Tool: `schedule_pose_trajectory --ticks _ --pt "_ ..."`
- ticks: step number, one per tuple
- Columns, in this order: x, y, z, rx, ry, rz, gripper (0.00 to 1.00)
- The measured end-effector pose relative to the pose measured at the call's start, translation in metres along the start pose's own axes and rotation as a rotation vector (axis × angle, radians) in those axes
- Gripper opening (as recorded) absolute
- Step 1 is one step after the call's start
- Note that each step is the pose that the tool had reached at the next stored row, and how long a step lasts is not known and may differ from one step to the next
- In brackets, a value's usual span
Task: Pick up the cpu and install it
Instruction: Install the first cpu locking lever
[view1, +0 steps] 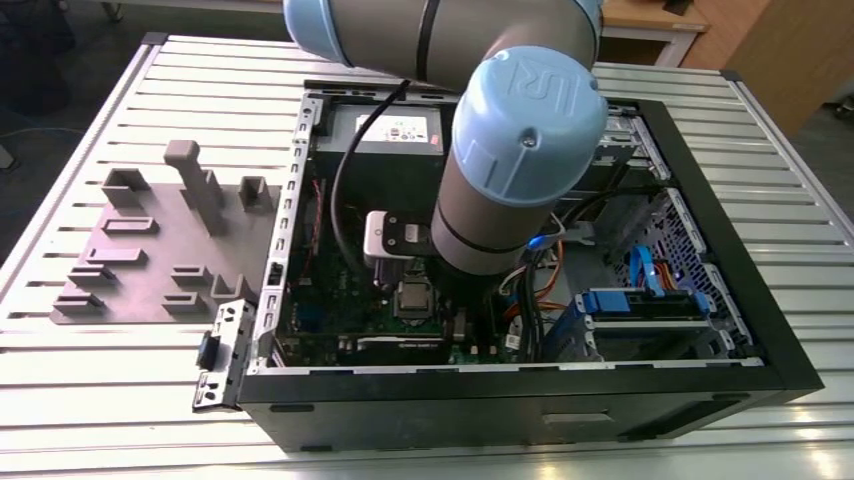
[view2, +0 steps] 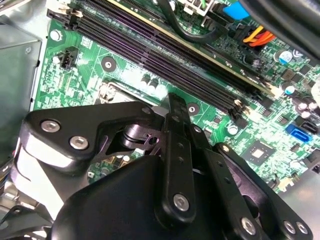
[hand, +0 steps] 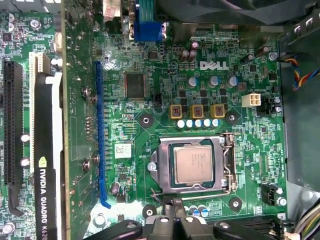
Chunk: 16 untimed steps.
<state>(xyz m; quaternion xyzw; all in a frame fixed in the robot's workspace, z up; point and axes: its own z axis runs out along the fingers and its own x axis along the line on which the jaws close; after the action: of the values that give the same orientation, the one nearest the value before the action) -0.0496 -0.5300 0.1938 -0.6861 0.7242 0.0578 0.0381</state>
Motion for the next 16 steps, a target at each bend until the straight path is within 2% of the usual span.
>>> schedule_pose_trajectory --ticks 11,16 --pt "-0.0016 0.0004 -0.0121 0.0 0.0001 0.0 0.11" --pt "-0.0021 0.0004 -0.0148 0.0001 -0.0004 0.0 0.11"
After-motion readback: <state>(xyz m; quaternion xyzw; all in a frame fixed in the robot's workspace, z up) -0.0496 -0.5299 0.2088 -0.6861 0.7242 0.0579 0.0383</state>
